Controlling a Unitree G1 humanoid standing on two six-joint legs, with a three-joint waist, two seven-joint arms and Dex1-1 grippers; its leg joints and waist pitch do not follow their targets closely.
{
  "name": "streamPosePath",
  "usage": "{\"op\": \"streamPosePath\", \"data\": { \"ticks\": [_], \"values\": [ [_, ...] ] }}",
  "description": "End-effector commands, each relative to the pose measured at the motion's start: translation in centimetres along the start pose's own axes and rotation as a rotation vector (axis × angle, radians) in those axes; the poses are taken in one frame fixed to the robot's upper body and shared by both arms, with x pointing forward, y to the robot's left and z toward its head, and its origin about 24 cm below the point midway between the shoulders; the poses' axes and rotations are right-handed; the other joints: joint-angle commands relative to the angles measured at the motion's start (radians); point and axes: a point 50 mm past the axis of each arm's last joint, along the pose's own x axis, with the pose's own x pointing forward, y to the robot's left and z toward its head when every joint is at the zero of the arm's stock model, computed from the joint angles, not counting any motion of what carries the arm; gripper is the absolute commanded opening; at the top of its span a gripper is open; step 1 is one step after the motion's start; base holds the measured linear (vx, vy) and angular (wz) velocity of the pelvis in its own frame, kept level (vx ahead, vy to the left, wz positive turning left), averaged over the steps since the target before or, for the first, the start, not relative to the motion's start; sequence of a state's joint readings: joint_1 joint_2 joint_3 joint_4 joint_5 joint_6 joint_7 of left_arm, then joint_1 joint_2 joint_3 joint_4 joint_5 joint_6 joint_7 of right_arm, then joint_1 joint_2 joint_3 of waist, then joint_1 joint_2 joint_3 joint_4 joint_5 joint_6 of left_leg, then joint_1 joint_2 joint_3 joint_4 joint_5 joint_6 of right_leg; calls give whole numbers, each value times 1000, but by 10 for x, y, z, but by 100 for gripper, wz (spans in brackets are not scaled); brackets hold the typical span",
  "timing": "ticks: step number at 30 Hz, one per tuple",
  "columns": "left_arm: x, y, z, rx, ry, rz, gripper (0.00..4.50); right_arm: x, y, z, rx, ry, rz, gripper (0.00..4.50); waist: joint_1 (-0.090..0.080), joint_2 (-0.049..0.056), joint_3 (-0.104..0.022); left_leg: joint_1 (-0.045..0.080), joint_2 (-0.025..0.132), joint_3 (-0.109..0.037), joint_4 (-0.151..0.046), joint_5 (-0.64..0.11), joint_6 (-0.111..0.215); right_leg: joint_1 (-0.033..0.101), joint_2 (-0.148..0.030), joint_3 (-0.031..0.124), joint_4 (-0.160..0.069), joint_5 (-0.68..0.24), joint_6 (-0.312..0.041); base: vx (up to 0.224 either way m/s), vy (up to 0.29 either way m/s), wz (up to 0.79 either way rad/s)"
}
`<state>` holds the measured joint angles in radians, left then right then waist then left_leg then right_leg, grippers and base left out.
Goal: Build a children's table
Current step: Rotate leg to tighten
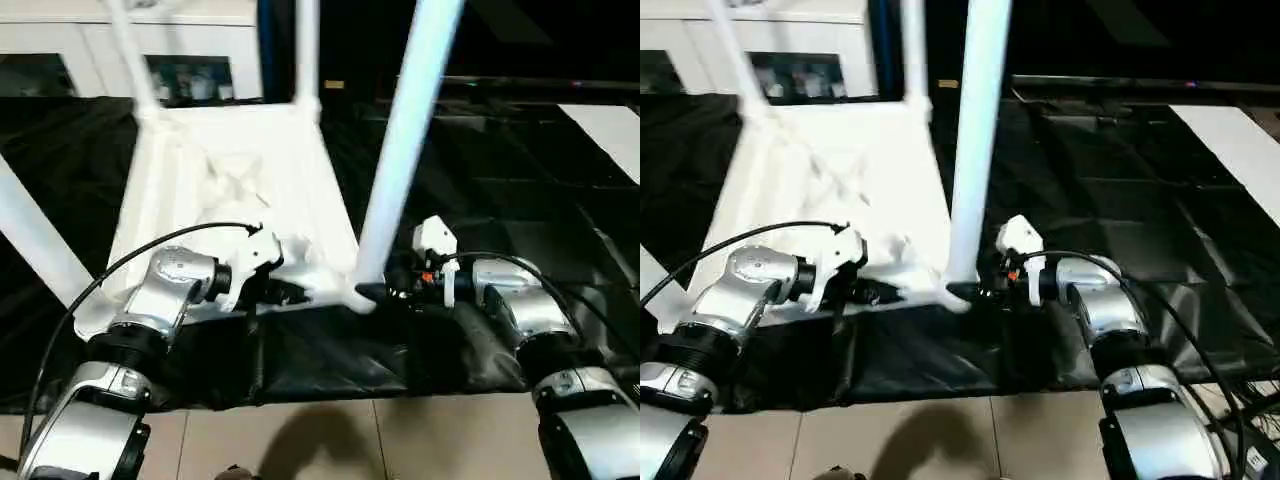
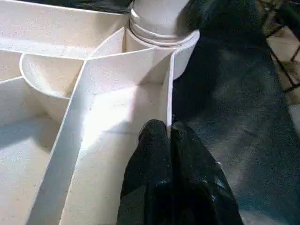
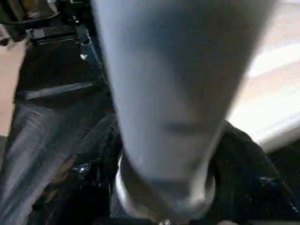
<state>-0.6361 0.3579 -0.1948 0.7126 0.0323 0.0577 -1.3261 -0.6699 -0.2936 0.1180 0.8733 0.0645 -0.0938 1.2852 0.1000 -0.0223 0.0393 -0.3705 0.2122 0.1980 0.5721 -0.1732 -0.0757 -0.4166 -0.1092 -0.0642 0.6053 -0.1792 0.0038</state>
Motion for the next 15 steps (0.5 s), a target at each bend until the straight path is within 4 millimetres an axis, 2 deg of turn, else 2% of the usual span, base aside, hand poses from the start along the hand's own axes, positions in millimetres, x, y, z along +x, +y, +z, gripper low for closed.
{"op": "streamPosePath", "data": {
  "ticks": [1,2,4,7,15],
  "values": [
    [6,-1,15,39,-88,-35,0,8,7,-8,7,52,76,252,0,-2,-57,16,24,0,-59,-213,65,54,-32,33,-56,-126,-281,0,0,0],
    [6,-1,15,39,-88,-35,0,8,7,-8,7,52,76,252,1,-2,-57,16,24,0,-59,-214,63,54,-32,33,-56,-128,-279,0,0,0],
    [6,0,15,39,-85,-38,0,9,8,-7,4,58,100,223,2,-3,-57,13,23,-1,-60,-216,58,54,-31,33,-55,-131,-270,0,0,0],
    [5,1,14,41,-77,-34,0,9,9,-7,4,63,124,214,2,-4,-57,13,22,-2,-60,-224,55,54,-31,34,-56,-147,-262,0,0,0],
    [2,4,10,19,-60,-5,0,7,12,-11,17,74,163,198,5,-3,-59,13,21,-1,-56,-200,68,54,-30,33,-52,-111,-273,0,0,0]
  ]
}}
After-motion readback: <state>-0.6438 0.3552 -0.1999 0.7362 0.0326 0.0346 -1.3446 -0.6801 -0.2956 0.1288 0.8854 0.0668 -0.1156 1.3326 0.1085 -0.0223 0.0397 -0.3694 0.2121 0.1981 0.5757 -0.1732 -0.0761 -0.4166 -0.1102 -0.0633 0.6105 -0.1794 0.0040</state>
